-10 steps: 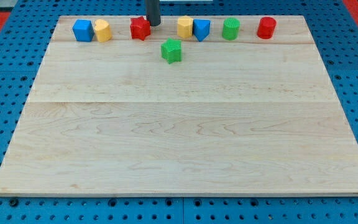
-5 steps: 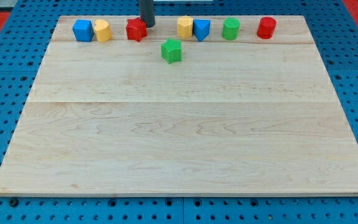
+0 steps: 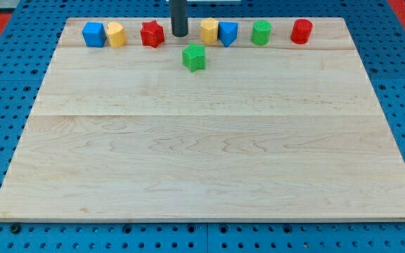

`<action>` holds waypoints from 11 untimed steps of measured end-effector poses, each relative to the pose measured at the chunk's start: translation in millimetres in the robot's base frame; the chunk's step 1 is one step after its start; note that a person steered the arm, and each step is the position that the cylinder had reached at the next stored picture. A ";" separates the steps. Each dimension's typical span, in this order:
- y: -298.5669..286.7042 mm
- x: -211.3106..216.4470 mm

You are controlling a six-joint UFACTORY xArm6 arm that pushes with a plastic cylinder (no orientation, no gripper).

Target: Place the green star in between the red star and yellow hexagon

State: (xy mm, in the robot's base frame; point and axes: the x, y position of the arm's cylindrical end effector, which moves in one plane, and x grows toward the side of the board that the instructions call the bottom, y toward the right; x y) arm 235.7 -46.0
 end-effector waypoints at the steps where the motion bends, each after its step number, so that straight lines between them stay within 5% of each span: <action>1: -2.4 0.3; 8: -39.5 0.0; 11: 55.6 24.9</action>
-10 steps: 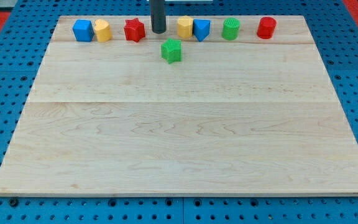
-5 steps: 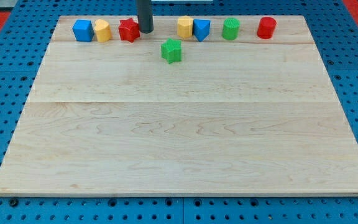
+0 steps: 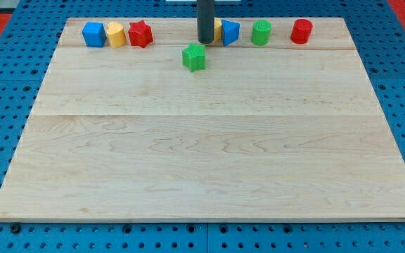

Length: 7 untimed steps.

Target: Place the green star in between the red star and yellow hexagon

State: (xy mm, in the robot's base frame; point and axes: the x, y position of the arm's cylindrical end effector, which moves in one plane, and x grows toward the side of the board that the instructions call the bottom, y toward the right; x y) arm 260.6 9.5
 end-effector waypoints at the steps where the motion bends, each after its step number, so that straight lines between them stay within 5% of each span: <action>1: 16.9 5.9; 4: 10.5 81.5; 7: 0.9 72.1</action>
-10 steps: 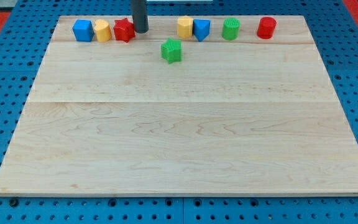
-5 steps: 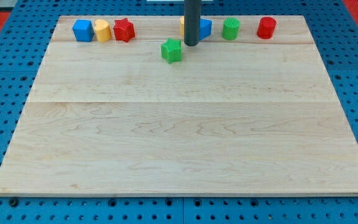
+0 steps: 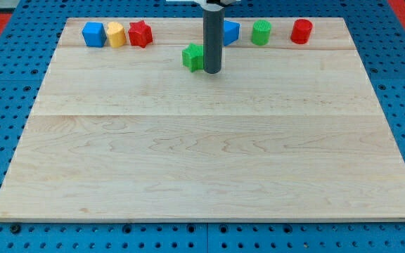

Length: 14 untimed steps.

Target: Place the green star in between the red star and yellow hexagon

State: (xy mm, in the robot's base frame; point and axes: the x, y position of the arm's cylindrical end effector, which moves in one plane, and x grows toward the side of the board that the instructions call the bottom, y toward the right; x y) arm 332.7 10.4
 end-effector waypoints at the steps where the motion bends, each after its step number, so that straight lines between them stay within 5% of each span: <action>1: -3.4 -10.9; 3: -16.9 -40.6; 6: -35.5 -16.6; 14: -76.2 -64.3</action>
